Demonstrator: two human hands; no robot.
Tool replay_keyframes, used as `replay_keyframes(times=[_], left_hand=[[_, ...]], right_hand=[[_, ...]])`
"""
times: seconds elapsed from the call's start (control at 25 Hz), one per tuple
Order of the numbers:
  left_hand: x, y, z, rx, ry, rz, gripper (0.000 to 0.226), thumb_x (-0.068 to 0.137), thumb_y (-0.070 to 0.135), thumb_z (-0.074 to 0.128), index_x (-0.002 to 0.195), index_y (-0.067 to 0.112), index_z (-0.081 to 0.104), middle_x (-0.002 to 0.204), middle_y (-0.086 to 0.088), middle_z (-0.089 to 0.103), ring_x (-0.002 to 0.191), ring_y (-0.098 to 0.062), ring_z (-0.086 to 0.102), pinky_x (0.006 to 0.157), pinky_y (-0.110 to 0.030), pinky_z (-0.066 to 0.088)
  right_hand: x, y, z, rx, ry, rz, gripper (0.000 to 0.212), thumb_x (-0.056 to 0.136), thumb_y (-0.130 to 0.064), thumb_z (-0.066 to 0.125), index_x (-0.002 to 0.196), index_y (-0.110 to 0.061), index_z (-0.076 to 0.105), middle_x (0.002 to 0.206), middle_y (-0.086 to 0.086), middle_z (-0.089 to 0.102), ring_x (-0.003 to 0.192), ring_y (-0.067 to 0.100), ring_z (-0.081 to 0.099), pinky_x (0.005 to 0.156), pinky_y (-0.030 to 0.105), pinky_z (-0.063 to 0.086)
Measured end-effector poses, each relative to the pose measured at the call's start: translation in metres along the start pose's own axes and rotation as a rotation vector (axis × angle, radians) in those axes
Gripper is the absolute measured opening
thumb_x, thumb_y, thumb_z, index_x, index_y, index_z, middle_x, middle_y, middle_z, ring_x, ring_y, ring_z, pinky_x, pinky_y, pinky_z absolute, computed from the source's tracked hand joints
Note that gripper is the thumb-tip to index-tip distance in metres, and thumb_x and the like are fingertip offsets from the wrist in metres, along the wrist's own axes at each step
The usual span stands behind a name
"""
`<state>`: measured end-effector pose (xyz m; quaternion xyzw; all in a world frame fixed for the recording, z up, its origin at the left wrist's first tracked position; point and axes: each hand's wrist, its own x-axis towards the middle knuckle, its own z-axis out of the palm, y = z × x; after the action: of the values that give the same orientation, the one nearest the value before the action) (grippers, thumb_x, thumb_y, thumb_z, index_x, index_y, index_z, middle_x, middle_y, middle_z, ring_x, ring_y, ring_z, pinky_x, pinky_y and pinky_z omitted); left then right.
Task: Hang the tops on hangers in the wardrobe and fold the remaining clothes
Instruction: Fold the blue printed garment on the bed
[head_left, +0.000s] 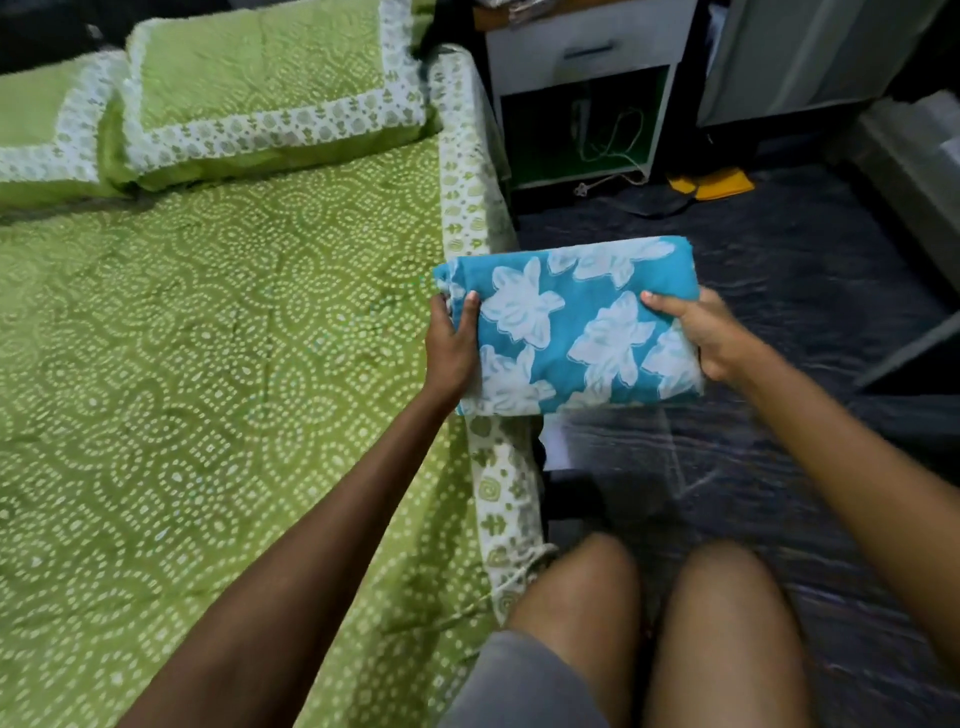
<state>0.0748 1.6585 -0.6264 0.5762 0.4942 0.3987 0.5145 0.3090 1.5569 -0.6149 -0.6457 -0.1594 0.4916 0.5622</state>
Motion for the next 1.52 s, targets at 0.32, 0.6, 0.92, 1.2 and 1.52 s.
replay_keyframes(times=[0.32,0.6,0.92,1.2,1.52], left_hand=[[0.013,0.133,0.095,0.004,-0.1,-0.103,0.033,0.098,0.03,0.046,0.12,0.006,0.048,0.109,0.0,0.062,0.092,-0.009,0.063,0.075,-0.02,0.053],[0.019,0.326,0.12,0.046,-0.203,-0.212,0.008,0.087,0.018,0.051,0.089,0.01,0.052,0.085,0.004,0.056,0.076,-0.009,0.053,0.067,-0.02,0.045],[0.062,0.456,0.179,-0.016,-0.402,-0.121,0.018,0.087,-0.005,0.047,0.1,0.006,0.049,0.085,-0.003,0.06,0.072,-0.011,0.058,0.061,-0.021,0.052],[0.183,0.5,0.265,-0.121,-0.542,-0.058,0.03,0.089,-0.001,0.052,0.118,0.008,0.051,0.105,-0.001,0.063,0.084,-0.01,0.064,0.065,-0.018,0.056],[0.348,0.578,0.423,-0.075,-0.807,-0.027,0.022,0.091,0.011,0.058,0.113,0.01,0.053,0.111,-0.012,0.065,0.089,-0.023,0.067,0.077,-0.035,0.058]], right_hand=[[-0.018,-0.132,-0.087,0.055,0.031,0.021,0.021,0.086,-0.009,0.063,0.107,-0.01,0.058,0.09,0.006,0.067,0.065,0.014,0.068,0.057,0.031,0.058],[-0.099,-0.308,-0.115,0.081,0.069,0.139,0.036,0.077,0.003,0.049,0.111,0.004,0.057,0.098,0.021,0.061,0.075,0.032,0.062,0.066,0.041,0.056],[-0.111,-0.442,-0.159,0.019,0.147,0.063,0.026,0.076,0.009,0.041,0.091,-0.002,0.059,0.082,0.01,0.065,0.064,0.022,0.063,0.054,0.028,0.056],[-0.017,-0.526,-0.193,0.114,0.31,-0.097,0.028,0.082,0.011,0.048,0.106,0.0,0.058,0.085,0.011,0.066,0.069,0.025,0.064,0.055,0.03,0.057],[0.085,-0.622,-0.25,0.314,0.545,-0.235,0.021,0.084,0.008,0.052,0.101,-0.002,0.061,0.075,0.005,0.072,0.06,0.017,0.069,0.058,0.031,0.057]])
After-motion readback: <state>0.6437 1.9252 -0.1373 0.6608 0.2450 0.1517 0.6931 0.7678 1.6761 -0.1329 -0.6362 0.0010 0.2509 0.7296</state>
